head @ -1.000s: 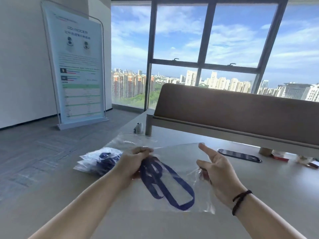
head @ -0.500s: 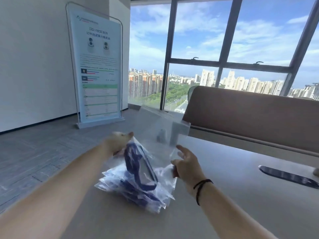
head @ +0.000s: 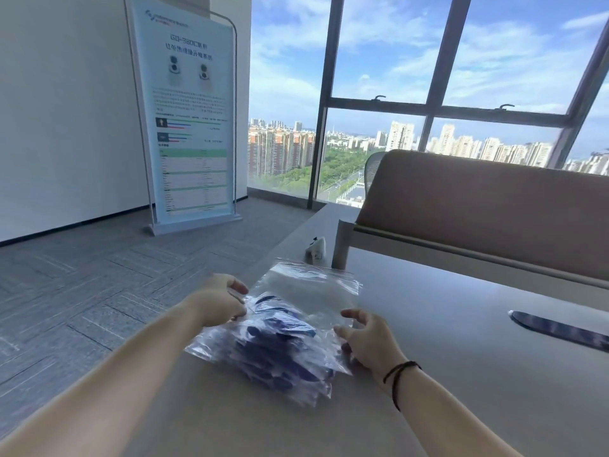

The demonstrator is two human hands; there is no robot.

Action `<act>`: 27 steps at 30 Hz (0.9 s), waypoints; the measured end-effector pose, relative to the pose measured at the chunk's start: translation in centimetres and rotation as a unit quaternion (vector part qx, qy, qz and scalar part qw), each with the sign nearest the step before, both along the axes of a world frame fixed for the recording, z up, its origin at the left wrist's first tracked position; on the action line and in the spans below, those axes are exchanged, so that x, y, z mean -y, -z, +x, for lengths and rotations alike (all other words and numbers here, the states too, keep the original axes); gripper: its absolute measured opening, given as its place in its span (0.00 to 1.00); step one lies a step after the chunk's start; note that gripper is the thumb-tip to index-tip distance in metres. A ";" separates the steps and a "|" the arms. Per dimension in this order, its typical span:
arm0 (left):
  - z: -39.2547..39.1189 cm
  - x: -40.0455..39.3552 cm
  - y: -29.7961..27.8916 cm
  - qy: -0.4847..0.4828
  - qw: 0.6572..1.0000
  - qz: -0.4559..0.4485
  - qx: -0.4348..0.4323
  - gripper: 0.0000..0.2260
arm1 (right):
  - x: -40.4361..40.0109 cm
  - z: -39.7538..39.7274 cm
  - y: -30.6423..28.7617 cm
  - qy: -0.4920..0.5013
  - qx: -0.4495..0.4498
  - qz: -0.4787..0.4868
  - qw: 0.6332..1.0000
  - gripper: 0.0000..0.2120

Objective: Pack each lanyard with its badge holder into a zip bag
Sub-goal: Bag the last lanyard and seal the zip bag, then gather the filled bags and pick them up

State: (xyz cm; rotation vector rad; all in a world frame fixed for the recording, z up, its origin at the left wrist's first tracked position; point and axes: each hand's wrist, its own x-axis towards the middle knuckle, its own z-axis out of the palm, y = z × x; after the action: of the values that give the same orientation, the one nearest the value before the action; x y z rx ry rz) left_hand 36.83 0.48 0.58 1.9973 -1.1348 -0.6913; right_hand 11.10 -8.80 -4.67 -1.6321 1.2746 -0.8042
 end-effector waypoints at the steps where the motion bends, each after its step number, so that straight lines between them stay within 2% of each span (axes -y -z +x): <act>1: -0.1 -0.5 0.0 -0.008 1.000 -0.011 0.004 0.12 | -0.3 -0.4 0.1 0.006 0.002 -0.003 1.000 0.11; 5: -1.4 -2.9 0.7 -0.053 0.987 -0.125 0.083 0.02 | -2.3 -2.0 0.7 0.022 0.010 -0.020 0.999 0.08; 8: -3.8 -5.7 3.1 -0.091 0.965 -0.212 0.123 0.11 | -5.8 -3.3 1.1 0.010 -0.038 -0.100 0.994 0.12; 11: -5.6 -7.2 5.9 -0.099 0.941 -0.191 0.261 0.17 | -8.2 -4.6 1.6 -0.028 -0.118 -0.192 0.974 0.16; 16: -7.0 -7.7 6.2 -0.045 0.916 -0.155 0.366 0.27 | -9.3 -4.8 1.1 -0.035 -0.164 -0.197 0.966 0.21; 18: -7.0 -7.6 6.2 -0.041 0.922 -0.142 0.357 0.28 | -9.5 -4.7 1.2 -0.054 -0.171 -0.196 0.964 0.24; 21: -6.7 -7.4 5.9 -0.074 0.931 -0.162 0.317 0.24 | -8.6 -4.6 1.5 -0.073 -0.142 -0.164 0.974 0.29; 25: -4.7 -5.4 3.7 -0.123 0.959 -0.168 0.193 0.23 | -5.2 -3.6 1.0 -0.086 -0.055 -0.088 0.991 0.24; 27: -2.5 -2.5 2.1 -0.132 0.976 -0.114 0.129 0.23 | -2.6 -2.6 0.2 -0.101 -0.082 -0.075 0.989 0.24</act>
State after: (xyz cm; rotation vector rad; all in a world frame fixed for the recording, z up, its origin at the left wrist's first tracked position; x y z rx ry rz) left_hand 34.29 2.94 -1.49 2.0268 -1.0156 -0.1602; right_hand 8.48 -6.23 -4.90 -1.9465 1.1585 -0.6653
